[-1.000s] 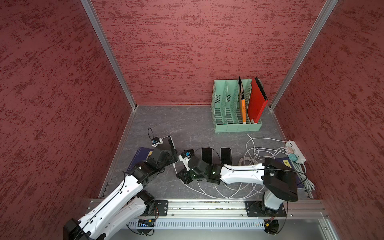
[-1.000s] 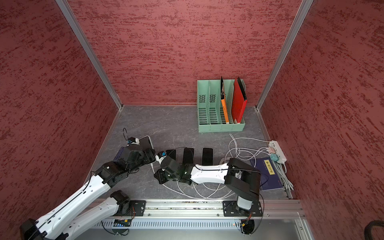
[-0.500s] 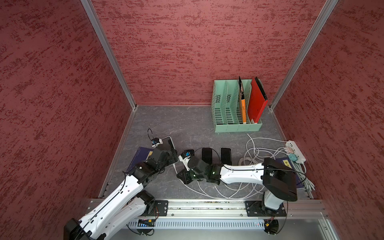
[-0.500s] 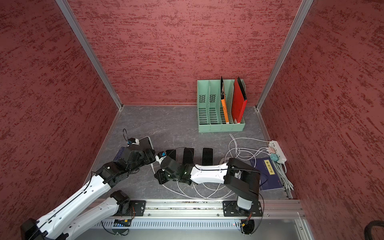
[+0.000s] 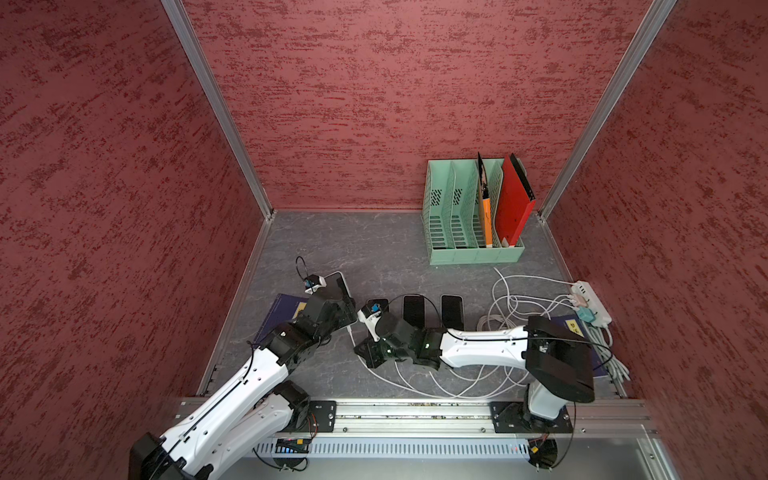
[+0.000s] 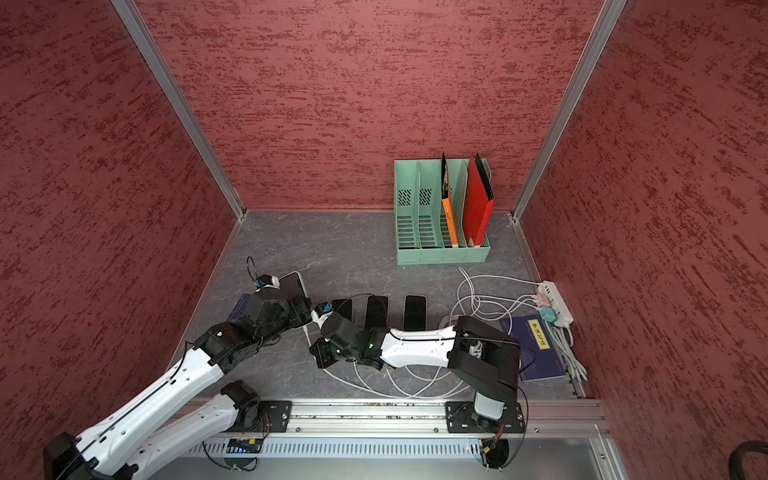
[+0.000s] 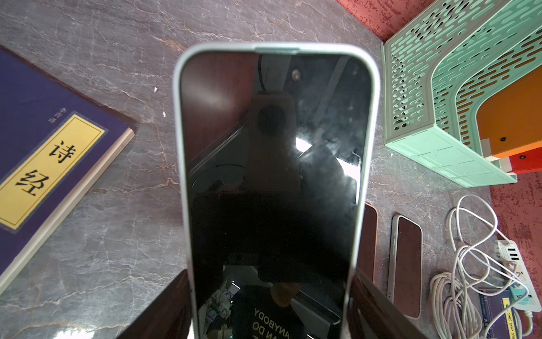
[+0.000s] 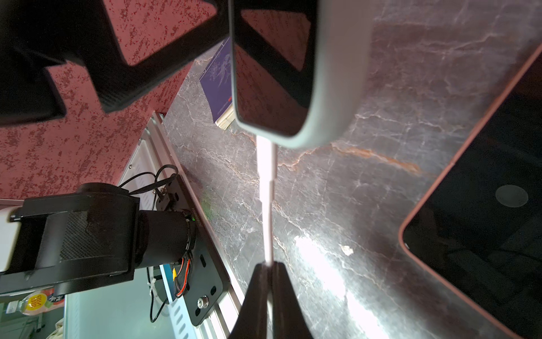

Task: Unplug the charging cable from the phone
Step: Remove the charging cable from the phone.

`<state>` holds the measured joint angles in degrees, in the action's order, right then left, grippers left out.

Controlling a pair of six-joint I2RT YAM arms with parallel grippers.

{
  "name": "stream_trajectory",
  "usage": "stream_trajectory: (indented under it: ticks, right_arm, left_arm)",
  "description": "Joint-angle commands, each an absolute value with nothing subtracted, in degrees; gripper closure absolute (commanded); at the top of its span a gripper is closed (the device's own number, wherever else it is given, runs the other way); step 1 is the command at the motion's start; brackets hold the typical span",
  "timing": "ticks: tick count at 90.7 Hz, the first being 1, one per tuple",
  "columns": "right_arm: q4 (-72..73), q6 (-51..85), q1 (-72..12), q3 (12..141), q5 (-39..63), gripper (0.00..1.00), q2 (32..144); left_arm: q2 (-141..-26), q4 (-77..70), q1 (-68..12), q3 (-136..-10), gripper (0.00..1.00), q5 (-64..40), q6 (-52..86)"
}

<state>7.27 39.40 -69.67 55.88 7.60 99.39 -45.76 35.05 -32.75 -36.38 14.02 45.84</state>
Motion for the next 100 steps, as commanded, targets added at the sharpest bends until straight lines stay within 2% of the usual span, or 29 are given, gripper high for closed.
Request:
stream_trajectory:
  ticks: [1,58,73,100]
  right_arm:
    - [6.1,38.1,-70.1,56.1,6.8,1.00,100.7]
    - [3.0,36.0,-71.5,56.6,3.8,1.00,101.6]
    - [-1.6,35.9,-71.4,61.0,2.2,1.00,104.6]
    - [0.0,38.4,-70.1,60.9,4.1,1.00,107.8]
  left_arm:
    - [-44.7,30.2,-32.5,-37.9,1.00,16.6,46.7]
    - [-40.8,32.5,-32.4,-39.2,1.00,22.2,47.2]
    - [-41.4,34.4,-32.3,-37.8,1.00,20.2,45.7]
    - [-46.7,38.2,-30.1,-36.3,1.00,13.1,44.8]
